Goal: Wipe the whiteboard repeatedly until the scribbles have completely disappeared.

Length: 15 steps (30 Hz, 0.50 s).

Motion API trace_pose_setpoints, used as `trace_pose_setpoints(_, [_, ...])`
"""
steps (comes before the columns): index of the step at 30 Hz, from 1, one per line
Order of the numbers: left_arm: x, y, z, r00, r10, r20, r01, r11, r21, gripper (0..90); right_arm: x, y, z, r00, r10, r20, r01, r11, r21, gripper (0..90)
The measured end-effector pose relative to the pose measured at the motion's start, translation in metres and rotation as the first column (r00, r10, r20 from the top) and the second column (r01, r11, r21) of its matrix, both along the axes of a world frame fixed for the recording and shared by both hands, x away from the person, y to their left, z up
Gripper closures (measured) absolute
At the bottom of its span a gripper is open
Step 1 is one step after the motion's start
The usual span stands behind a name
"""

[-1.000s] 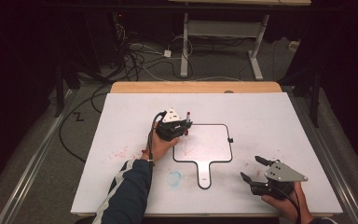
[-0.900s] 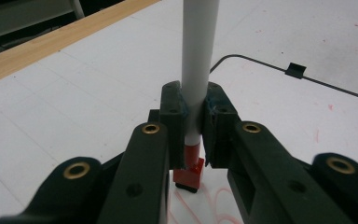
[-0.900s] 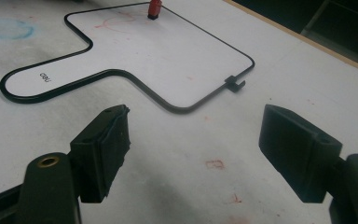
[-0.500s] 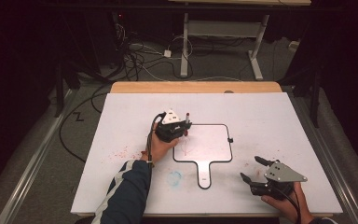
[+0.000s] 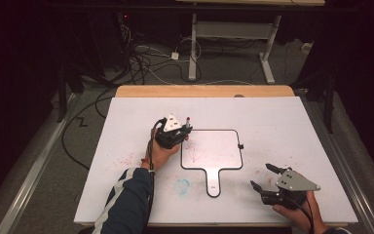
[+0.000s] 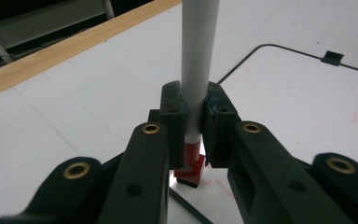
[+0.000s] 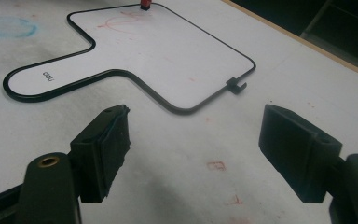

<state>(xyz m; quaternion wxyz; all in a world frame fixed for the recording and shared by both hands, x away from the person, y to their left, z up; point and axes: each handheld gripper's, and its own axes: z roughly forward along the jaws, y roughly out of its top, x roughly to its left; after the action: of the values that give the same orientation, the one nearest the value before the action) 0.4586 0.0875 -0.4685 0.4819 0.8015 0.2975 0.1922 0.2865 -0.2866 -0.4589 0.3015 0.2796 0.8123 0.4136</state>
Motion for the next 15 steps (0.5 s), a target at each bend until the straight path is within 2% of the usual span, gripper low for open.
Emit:
trace_pose_setpoints(2, [-0.001,-0.003,0.000,1.0000,-0.008,-0.004,0.008,0.9999,-0.006,78.8,0.000,0.000,0.000,1.0000,0.004,0.000,-0.004,1.000,0.000,25.4])
trace_pose_setpoints(4, [-0.004,-0.010,0.000,0.9988,-0.045,-0.020,0.045,0.9988,-0.019,78.8,0.001,0.001,0.000,1.0000,0.006,-0.002,-0.006,1.000,0.002,25.5])
trace_pose_setpoints(5, [-0.007,-0.015,0.000,0.9977,-0.066,-0.015,0.066,0.9977,-0.017,78.8,0.001,0.001,0.000,1.0000,0.006,-0.003,-0.006,1.000,0.003,25.4])
trace_pose_setpoints(8, [-0.015,-0.031,0.000,0.9890,-0.147,0.012,0.147,0.9889,-0.016,78.8,0.001,0.001,0.000,1.0000,0.008,-0.003,-0.008,1.000,0.005,25.4])
trace_pose_setpoints(9, [-0.018,-0.034,0.001,0.9897,-0.143,0.006,0.143,0.9897,0.002,78.8,0.001,0.000,0.000,1.0000,0.009,-0.003,-0.009,1.000,0.004,25.4])
trace_pose_setpoints(11, [-0.018,-0.037,0.002,0.9873,-0.158,0.019,0.158,0.9872,0.024,78.8,0.001,0.000,-0.001,1.0000,0.008,-0.002,-0.008,1.000,0.001,25.4])
trace_pose_setpoints(12, [-0.014,-0.036,0.002,0.9861,-0.162,0.038,0.161,0.9866,0.028,78.8,0.000,0.000,-0.001,1.0000,0.009,-0.004,-0.009,1.000,0.002,25.4])
trace_pose_setpoints(15, [-0.005,-0.027,0.001,0.9955,-0.093,0.017,0.093,0.9955,0.019,78.8,-0.001,0.001,0.000,0.9999,0.011,0.001,-0.011,1.000,-0.004,25.4])
